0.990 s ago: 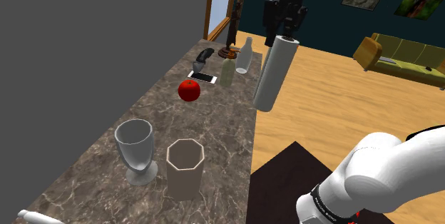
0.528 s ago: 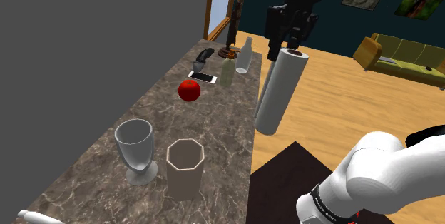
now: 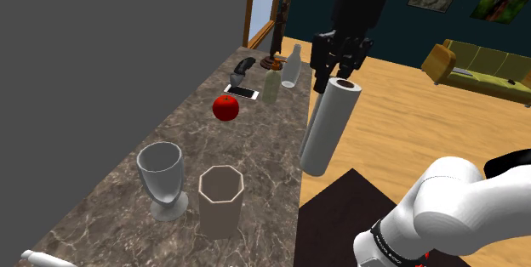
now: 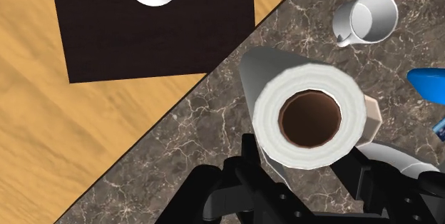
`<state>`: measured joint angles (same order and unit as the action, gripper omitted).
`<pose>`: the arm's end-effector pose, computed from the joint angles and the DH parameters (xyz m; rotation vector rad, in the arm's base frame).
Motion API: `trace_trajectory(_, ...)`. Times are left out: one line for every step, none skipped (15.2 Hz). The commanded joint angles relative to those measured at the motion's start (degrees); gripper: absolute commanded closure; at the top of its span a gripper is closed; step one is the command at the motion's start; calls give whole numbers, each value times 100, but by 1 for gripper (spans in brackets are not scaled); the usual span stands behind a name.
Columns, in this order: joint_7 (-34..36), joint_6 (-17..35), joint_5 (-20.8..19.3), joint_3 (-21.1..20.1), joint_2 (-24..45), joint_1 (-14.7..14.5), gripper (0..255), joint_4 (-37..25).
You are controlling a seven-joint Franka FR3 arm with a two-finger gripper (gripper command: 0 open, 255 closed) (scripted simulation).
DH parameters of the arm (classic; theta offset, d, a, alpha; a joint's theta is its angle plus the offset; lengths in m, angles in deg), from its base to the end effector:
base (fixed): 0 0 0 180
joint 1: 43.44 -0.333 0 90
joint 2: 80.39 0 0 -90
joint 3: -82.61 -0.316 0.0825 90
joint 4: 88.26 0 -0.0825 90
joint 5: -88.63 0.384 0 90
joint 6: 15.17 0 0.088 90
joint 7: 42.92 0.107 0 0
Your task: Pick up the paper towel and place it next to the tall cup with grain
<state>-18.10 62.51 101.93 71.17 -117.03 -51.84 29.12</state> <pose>0.2923 0.1640 0.6619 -3.0562 0.1331 0.1536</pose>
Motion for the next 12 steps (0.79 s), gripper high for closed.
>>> trace_trajectory(-14,149,16,-22,-59,-7,255,205)
trace_trajectory(-26,218,22,-28,-89,-10,255,305)
trace_trajectory(-37,288,28,-34,-118,-13,255,404)
trace_trajectory(-49,357,35,-41,-146,-16,255,502)
trace_trajectory(-60,427,41,-48,-173,-19,255,599)
trace_trajectory(-71,496,48,-55,-199,-22,255,694)
trace_trajectory(-82,566,55,-62,-224,-25,255,789)
trace_trajectory(-93,635,62,-70,-248,-28,255,883)
trace_trajectory(-103,705,69,-78,-270,-31,255,976)
trace_trajectory(-114,775,77,-86,-292,-34,255,1067)
trace_trajectory(-124,845,85,-94,-312,-37,255,1158)
trace_trajectory(-134,915,93,-103,-331,-40,255,1248)
